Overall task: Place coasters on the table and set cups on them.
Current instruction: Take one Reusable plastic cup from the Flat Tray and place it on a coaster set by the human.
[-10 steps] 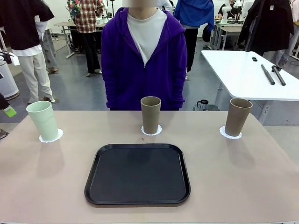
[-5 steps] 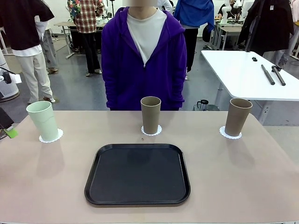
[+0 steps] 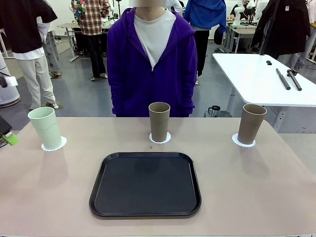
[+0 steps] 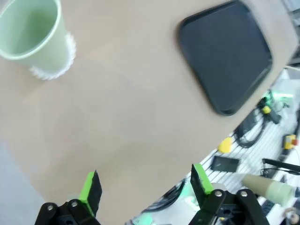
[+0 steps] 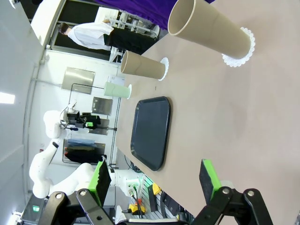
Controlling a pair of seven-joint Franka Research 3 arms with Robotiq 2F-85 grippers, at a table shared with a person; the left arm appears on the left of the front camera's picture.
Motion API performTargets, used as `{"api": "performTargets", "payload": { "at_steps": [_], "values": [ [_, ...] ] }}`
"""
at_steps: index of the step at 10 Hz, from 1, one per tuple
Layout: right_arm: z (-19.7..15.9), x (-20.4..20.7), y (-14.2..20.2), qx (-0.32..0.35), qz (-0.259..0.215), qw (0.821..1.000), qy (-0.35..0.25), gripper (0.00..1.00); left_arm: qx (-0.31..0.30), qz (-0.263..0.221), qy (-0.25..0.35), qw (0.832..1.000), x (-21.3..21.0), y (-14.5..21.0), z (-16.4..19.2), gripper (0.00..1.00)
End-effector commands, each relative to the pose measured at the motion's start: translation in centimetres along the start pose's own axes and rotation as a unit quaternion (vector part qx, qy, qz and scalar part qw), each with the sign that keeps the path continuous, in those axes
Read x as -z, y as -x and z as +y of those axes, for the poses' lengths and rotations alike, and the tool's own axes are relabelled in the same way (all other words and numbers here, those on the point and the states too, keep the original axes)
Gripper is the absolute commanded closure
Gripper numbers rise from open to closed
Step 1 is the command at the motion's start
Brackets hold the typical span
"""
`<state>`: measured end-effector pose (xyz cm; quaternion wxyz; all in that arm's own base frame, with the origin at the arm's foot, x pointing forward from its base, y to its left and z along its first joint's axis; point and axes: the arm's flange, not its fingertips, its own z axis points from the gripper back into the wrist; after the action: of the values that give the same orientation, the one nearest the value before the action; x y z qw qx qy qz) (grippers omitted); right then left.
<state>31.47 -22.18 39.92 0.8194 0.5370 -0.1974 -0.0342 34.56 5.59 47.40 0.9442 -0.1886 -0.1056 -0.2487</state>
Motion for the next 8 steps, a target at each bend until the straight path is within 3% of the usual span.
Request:
{"api": "performTargets", "payload": {
  "at_steps": [1, 3, 4, 5, 8],
  "values": [
    [0.1, -0.1, 0.0, -0.001, -0.002, 1.000, -0.001, 0.00, 0.015, -0.098, 0.162, 0.982, -1.4, 2.1, 4.4, 0.00],
    [0.1, -0.1, 0.0, -0.001, -0.002, 1.000, -0.001, 0.00, -0.009, -0.192, 0.309, 0.932, -1.5, 5.1, 8.8, 0.00],
    [0.1, -0.1, 0.0, -0.001, -0.002, 1.000, -0.001, 0.00, -0.043, -0.219, 0.333, 0.916, -0.7, 7.1, 9.9, 0.00],
    [0.1, -0.1, 0.0, -0.001, -0.002, 1.000, -0.001, 0.00, -0.080, -0.228, 0.351, 0.905, -0.1, 8.8, 10.5, 0.00],
    [0.1, -0.1, 0.0, -0.001, -0.002, 1.000, -0.001, 0.00, -0.145, -0.219, 0.352, 0.898, 0.5, 12.5, 12.0, 0.00]
  ]
}}
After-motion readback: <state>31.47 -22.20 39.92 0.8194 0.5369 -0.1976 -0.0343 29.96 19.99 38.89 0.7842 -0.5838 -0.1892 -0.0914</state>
